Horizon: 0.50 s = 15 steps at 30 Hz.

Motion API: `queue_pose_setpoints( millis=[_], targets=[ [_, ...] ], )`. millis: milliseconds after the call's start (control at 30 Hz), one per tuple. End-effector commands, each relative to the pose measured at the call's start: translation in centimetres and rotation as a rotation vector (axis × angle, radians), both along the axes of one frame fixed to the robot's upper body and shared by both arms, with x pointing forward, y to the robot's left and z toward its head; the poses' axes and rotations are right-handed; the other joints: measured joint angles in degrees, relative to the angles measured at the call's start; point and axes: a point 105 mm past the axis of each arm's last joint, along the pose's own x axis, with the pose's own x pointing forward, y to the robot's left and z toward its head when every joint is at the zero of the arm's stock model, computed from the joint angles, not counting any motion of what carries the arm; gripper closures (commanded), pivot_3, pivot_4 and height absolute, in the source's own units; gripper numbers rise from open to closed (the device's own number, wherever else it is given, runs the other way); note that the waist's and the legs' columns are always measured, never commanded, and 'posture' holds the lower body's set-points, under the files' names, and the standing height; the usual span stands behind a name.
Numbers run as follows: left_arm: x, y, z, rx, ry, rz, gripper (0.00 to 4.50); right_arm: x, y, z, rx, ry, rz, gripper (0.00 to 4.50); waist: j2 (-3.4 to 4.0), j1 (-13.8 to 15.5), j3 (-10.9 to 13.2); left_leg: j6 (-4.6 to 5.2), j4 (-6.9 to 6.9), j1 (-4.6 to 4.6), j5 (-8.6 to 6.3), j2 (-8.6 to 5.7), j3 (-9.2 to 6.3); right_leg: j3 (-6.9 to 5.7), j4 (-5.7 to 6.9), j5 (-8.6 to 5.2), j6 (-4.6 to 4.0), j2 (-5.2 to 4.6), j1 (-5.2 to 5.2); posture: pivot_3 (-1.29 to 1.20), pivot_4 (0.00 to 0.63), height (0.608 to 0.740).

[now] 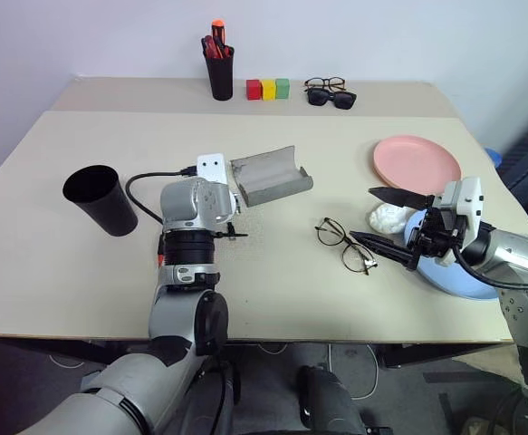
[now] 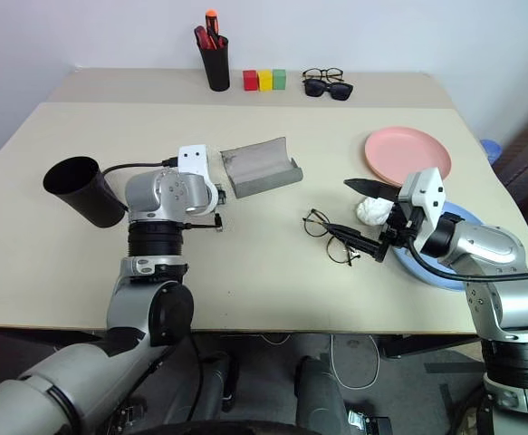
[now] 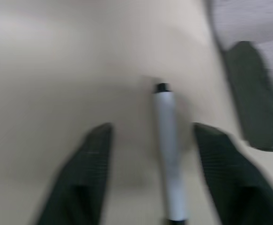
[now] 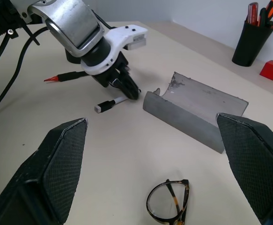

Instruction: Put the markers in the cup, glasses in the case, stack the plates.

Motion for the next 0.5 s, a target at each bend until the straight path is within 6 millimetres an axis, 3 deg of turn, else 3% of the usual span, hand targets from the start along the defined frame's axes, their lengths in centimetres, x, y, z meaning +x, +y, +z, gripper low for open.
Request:
queue_pose_setpoints(
  millis=[33,67,200,300,400,500],
  targets=[
    [-0.4,0.1,-0.6,0.006,0.035,-0.007,3.90,-0.2,0.3,1.3,-0.007,-0.059,0.002,0.00,0.00,0.0,0.0,0.00,0.00,0.00,0.00,0.00,0.00,0.00,0.00,0.01,0.01,0.00,0.00,0.00,0.150,0.740],
    [-0.5,0.2,-0.7,0.003,0.038,-0.010,4.43,-0.2,0.3,1.3,-0.007,-0.058,0.000,0.00,0.00,0.1,0.0,0.00,0.00,0.00,0.00,0.00,0.00,0.00,0.00,0.01,0.01,0.00,0.00,0.00,0.150,0.740],
    [-0.8,-0.1,0.0,-0.009,0.001,-0.047,4.47,0.0,0.4,1.2,-0.007,-0.055,-0.003,0.00,0.01,0.0,0.0,0.00,0.00,0.00,0.00,-0.01,0.00,0.00,-0.01,0.01,0.02,-0.01,0.01,0.00,0.150,0.740],
    [-0.9,-0.6,2.3,0.018,-0.190,-0.109,4.47,0.3,0.5,1.3,-0.004,-0.061,-0.007,0.00,0.01,-0.2,0.0,-0.01,-0.02,0.00,0.00,-0.01,0.01,0.00,-0.01,0.02,0.01,-0.01,0.01,0.00,0.150,0.740],
    [-2.7,-2.8,6.2,0.001,-0.402,-0.341,4.47,0.9,0.6,1.6,0.005,-0.074,-0.010,0.00,0.00,-0.2,0.0,-0.04,-0.03,-0.03,0.02,-0.01,0.01,0.02,0.04,0.03,-0.02,-0.01,-0.08,0.00,0.150,0.740],
    [-4.4,-3.1,11.4,0.139,-0.751,-0.501,4.47,1.4,1.2,1.8,0.022,-0.082,0.000,0.00,0.06,-0.4,0.0,-0.07,-0.04,-0.02,0.04,0.00,0.02,0.04,0.09,0.03,-0.04,-0.01,-0.11,0.00,0.150,0.740]
  ],
)
